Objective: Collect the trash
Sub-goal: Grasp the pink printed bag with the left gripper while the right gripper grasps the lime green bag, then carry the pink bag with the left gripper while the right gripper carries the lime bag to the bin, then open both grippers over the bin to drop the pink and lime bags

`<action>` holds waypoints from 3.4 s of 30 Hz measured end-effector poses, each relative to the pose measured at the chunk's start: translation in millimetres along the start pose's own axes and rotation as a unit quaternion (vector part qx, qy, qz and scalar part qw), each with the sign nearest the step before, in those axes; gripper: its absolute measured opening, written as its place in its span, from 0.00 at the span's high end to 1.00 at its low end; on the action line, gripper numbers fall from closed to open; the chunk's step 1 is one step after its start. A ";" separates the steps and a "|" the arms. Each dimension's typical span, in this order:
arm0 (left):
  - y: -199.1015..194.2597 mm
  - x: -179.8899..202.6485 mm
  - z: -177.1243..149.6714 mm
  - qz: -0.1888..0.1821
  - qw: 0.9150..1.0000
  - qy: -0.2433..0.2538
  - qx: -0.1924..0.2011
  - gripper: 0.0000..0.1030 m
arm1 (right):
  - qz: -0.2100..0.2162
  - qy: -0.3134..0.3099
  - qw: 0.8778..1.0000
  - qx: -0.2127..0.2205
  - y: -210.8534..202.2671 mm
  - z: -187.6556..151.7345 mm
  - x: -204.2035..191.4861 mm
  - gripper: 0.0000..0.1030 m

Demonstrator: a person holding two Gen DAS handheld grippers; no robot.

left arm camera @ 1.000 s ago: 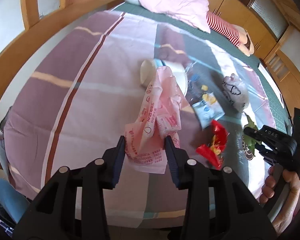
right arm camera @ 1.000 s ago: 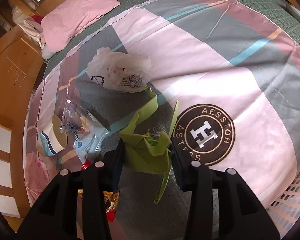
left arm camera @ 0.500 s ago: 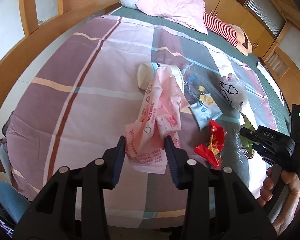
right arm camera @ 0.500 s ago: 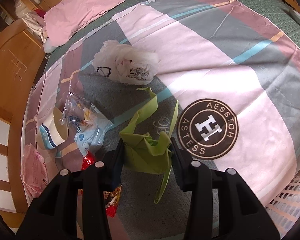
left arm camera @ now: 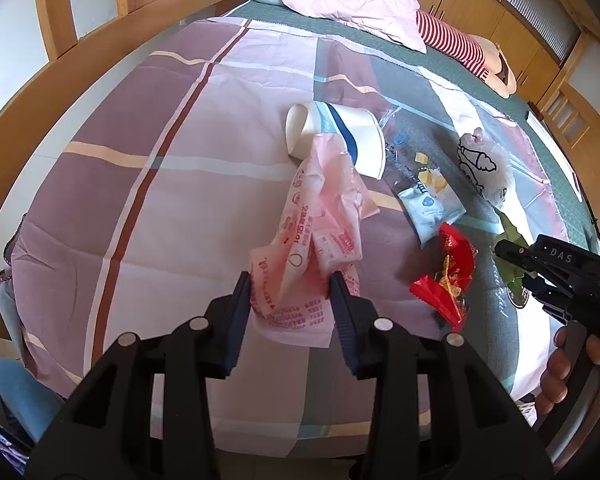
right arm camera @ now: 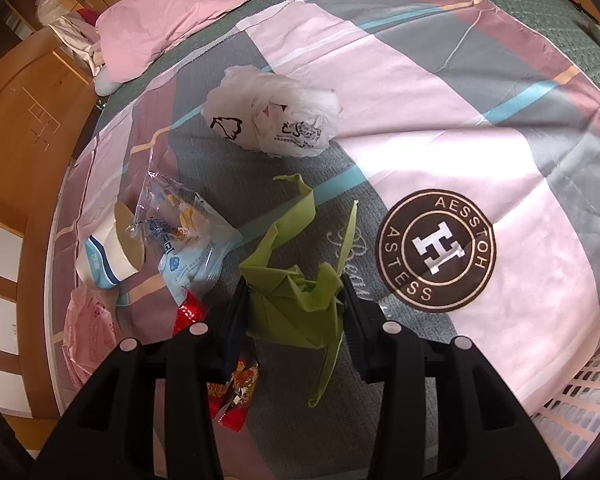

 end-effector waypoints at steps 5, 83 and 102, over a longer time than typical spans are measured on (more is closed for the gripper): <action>3.7 2.4 -2.8 0.002 1.000 0.006 -0.006 0.61 | 0.003 -0.001 1.000 -0.001 0.5 0.0 -0.1 0.58; -166.7 289.4 -308.6 -0.487 0.742 0.420 -0.189 0.21 | -0.189 0.168 0.943 0.216 -348.6 -141.0 284.6 0.26; 58.8 134.0 -39.8 -0.073 0.982 0.167 -0.045 0.27 | -0.085 0.045 0.983 0.159 -256.8 -96.6 172.9 0.26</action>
Point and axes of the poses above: each gripper's, at about its wrist camera, not at the fingertips, and y roughly the way its jaws point, x to its right, z to its top, the point moved 7 cm from there along y, roughly the way its jaws point, and after that the axes turned 11 degrees about -y, right-handed, at the moved point
